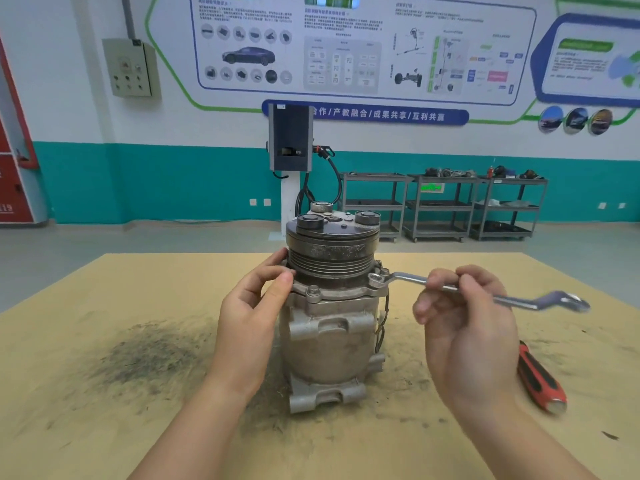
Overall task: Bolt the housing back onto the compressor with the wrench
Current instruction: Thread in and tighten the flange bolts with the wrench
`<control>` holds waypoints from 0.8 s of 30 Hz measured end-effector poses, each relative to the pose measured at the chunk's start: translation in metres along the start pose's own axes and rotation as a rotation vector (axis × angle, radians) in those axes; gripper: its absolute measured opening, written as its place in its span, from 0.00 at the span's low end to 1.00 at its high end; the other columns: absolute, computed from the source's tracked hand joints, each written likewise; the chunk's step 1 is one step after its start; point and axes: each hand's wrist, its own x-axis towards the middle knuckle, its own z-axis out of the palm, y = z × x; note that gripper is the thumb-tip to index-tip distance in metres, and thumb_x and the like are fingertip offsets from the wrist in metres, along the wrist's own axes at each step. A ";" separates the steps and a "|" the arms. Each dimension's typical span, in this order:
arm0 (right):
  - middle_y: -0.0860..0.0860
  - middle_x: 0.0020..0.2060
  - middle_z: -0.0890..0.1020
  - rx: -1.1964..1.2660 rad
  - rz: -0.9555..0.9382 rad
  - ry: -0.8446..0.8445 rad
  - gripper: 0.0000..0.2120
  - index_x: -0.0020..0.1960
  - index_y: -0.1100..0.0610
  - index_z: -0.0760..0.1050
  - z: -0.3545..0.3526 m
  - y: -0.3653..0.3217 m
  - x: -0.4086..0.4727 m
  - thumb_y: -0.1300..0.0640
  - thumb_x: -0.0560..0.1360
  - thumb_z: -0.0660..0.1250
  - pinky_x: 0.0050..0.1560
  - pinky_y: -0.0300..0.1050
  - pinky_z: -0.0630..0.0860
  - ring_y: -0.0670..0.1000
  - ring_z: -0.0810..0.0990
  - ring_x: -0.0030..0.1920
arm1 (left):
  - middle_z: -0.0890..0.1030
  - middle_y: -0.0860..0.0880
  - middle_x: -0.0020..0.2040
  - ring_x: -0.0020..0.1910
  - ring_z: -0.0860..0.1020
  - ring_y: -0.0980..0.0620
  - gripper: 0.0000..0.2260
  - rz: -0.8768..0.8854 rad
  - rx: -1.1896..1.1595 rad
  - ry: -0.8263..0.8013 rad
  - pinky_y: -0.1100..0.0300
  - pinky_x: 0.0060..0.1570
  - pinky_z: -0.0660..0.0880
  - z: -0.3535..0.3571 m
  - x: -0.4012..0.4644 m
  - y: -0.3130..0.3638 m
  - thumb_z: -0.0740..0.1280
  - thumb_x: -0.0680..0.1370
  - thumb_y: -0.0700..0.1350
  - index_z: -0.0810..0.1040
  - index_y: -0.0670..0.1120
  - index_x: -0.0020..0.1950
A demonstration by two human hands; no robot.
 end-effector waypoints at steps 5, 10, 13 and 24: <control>0.51 0.43 0.83 -0.346 -0.360 -0.112 0.07 0.49 0.45 0.72 0.007 0.008 -0.029 0.54 0.81 0.57 0.41 0.39 0.75 0.51 0.79 0.35 | 0.83 0.54 0.60 0.63 0.78 0.58 0.07 0.026 0.029 0.059 0.58 0.61 0.73 0.005 -0.002 0.001 0.73 0.68 0.50 0.79 0.50 0.41; 0.45 0.47 0.80 -0.699 -0.699 -0.406 0.06 0.49 0.52 0.75 0.017 0.014 -0.032 0.53 0.81 0.62 0.49 0.39 0.76 0.46 0.81 0.48 | 0.84 0.54 0.59 0.63 0.79 0.56 0.02 0.046 0.030 0.048 0.54 0.63 0.72 0.005 -0.003 0.002 0.71 0.70 0.47 0.81 0.53 0.38; 0.48 0.45 0.81 -0.830 -0.746 -0.518 0.03 0.47 0.59 0.80 0.037 0.023 -0.027 0.60 0.76 0.68 0.48 0.40 0.74 0.50 0.78 0.43 | 0.84 0.53 0.57 0.62 0.80 0.51 0.04 0.041 -0.004 0.064 0.51 0.64 0.73 0.006 -0.001 0.000 0.70 0.70 0.44 0.83 0.52 0.37; 0.48 0.36 0.78 -0.341 -0.484 -0.084 0.09 0.49 0.46 0.69 0.037 -0.011 0.002 0.56 0.82 0.53 0.37 0.37 0.72 0.47 0.74 0.33 | 0.84 0.53 0.59 0.64 0.78 0.56 0.02 0.005 0.020 0.020 0.50 0.69 0.69 -0.001 0.002 0.000 0.74 0.71 0.47 0.85 0.51 0.39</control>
